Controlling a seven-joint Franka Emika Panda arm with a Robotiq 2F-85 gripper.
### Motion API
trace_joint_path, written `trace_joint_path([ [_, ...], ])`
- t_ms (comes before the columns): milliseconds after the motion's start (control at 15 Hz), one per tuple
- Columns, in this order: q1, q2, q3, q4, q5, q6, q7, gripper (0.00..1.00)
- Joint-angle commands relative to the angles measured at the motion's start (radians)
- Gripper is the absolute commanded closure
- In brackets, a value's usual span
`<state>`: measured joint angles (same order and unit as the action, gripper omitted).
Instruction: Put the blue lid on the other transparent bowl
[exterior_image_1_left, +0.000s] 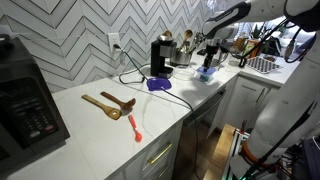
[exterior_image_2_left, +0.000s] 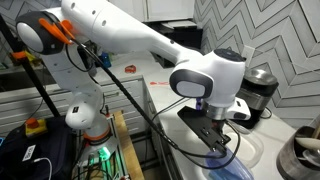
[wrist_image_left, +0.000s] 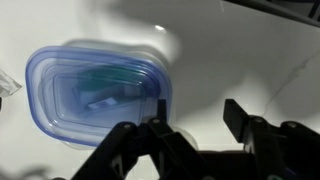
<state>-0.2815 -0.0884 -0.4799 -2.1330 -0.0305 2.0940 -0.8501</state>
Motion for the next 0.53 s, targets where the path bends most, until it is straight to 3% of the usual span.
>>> trace_joint_path([
  [0,-0.046,0.071,0.008,0.054,0.080,-0.007,-0.009,0.31],
  [200,-0.070,0.108,0.015,0.076,0.116,-0.007,0.004,0.31],
  [333,-0.082,0.126,0.023,0.088,0.135,-0.005,0.020,0.44],
  [467,-0.092,0.142,0.030,0.099,0.148,-0.005,0.037,0.45],
])
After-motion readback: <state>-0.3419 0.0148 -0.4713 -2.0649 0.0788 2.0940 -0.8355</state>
